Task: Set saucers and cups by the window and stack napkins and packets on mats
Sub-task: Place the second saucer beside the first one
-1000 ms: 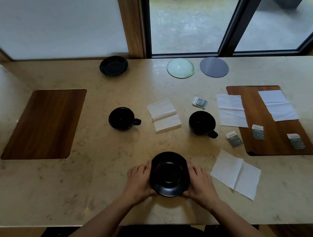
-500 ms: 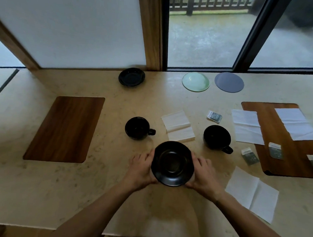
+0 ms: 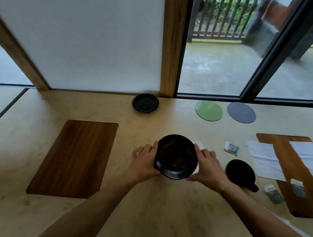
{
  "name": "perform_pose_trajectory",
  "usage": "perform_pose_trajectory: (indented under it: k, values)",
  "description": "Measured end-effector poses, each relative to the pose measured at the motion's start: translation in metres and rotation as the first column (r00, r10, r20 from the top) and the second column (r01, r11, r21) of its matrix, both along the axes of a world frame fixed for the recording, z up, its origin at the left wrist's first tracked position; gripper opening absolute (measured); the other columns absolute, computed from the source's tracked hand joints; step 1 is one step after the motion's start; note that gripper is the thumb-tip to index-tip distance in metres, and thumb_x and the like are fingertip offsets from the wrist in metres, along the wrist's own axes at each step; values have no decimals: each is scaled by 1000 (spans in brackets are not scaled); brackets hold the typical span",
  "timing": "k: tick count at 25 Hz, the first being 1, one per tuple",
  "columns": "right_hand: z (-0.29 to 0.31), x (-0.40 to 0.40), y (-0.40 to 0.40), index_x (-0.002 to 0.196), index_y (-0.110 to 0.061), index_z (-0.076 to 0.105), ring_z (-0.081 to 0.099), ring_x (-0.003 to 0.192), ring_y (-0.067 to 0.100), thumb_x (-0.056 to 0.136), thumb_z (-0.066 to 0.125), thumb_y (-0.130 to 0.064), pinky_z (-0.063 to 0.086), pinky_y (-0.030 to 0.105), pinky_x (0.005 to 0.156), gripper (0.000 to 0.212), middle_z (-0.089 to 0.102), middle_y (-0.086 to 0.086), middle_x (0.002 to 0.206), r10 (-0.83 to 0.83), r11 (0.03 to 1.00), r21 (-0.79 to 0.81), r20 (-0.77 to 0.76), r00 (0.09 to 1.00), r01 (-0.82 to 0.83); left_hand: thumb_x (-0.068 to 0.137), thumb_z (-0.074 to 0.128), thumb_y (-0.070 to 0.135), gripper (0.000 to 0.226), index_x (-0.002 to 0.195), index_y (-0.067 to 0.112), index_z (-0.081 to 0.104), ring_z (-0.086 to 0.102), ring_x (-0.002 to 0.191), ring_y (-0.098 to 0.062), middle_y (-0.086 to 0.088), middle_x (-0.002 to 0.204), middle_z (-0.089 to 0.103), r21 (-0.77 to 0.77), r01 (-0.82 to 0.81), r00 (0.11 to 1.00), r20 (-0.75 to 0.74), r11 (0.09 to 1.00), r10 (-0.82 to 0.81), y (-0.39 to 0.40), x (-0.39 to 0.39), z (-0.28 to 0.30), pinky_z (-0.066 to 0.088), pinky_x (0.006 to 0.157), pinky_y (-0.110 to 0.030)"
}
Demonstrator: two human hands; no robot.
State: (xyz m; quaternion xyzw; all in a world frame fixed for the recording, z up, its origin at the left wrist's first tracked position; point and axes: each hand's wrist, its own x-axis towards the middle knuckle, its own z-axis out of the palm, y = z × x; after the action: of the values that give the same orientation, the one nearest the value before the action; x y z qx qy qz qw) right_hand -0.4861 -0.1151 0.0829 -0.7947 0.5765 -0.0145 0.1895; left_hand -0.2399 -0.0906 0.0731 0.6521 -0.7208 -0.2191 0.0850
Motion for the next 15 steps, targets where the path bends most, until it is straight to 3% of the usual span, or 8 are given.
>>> perform_pose_trajectory:
  k: [15]
  values:
    - [11, 33, -132, 152, -20, 4, 29, 124, 28, 62, 80, -54, 37, 43, 100, 123, 38, 5, 136, 12, 1000, -7, 4, 1000, -12, 63, 79, 53, 117, 151, 25, 7, 29, 127, -25, 0, 135, 33, 23, -10, 999, 32, 1000, 9, -132, 36, 4, 17, 110, -47]
